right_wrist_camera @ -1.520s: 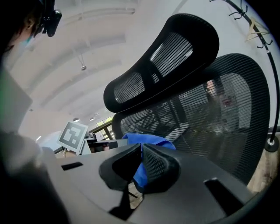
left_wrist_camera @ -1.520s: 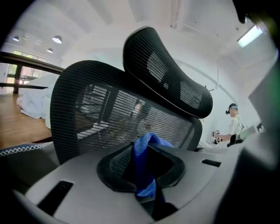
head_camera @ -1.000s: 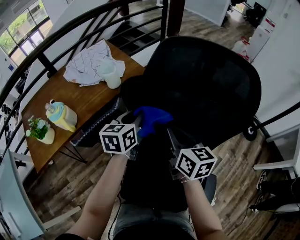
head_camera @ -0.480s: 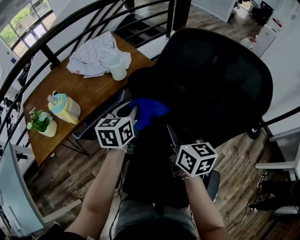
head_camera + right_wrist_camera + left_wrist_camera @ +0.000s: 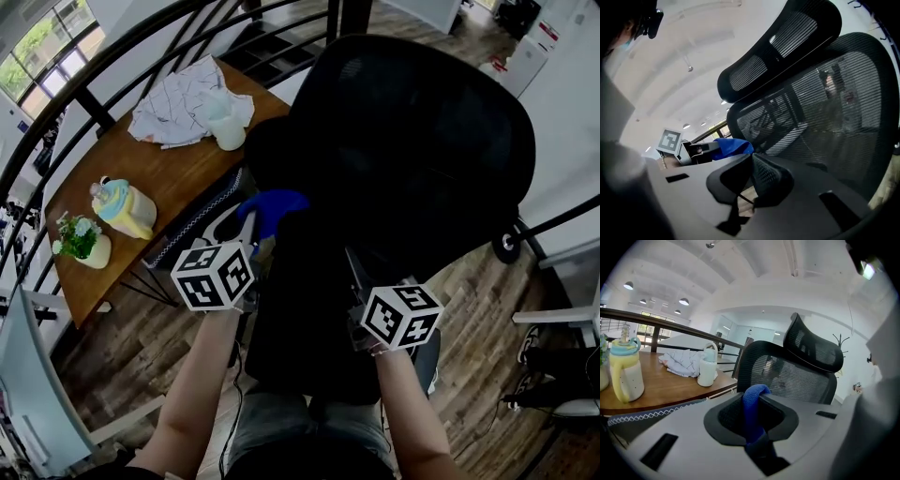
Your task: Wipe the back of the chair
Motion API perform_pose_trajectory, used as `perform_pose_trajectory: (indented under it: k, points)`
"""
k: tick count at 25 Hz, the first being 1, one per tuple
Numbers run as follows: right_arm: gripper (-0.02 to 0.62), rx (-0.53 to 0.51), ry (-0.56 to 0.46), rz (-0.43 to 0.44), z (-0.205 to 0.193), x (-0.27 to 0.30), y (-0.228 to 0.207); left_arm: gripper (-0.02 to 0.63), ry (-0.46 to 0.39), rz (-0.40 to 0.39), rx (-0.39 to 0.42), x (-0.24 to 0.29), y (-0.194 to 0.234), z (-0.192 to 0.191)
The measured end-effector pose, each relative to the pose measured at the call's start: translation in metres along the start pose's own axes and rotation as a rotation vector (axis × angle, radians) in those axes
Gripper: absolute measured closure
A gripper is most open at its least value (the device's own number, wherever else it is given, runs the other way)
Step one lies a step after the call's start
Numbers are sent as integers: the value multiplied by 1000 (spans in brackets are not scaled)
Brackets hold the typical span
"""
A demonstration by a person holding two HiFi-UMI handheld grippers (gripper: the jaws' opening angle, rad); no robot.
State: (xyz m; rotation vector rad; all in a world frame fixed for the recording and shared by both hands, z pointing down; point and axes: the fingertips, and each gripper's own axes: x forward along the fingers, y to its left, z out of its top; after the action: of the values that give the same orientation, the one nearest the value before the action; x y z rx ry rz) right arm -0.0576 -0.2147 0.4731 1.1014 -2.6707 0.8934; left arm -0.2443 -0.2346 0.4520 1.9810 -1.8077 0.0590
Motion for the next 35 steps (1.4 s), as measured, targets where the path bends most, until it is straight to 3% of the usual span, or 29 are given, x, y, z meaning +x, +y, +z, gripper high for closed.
perform_pose_trajectory:
  k: [6, 13, 18, 26, 35]
  points:
    - [566, 33, -52, -61, 6, -37, -23, 540, 3, -92, 37, -19, -50, -3]
    - [566, 67, -124, -133, 5, -85, -44, 540, 75, -246, 119, -8, -129, -33]
    - [566, 111, -176, -204, 3, -117, -70, 540, 170, -385, 187, 6, -191, -70]
    - [566, 174, -244, -320, 2, -178, -123, 540, 318, -564, 202, 34, -291, -128]
    - [566, 253, -269, -420, -21, -217, -169, 540, 417, -660, 235, 75, -360, -178]
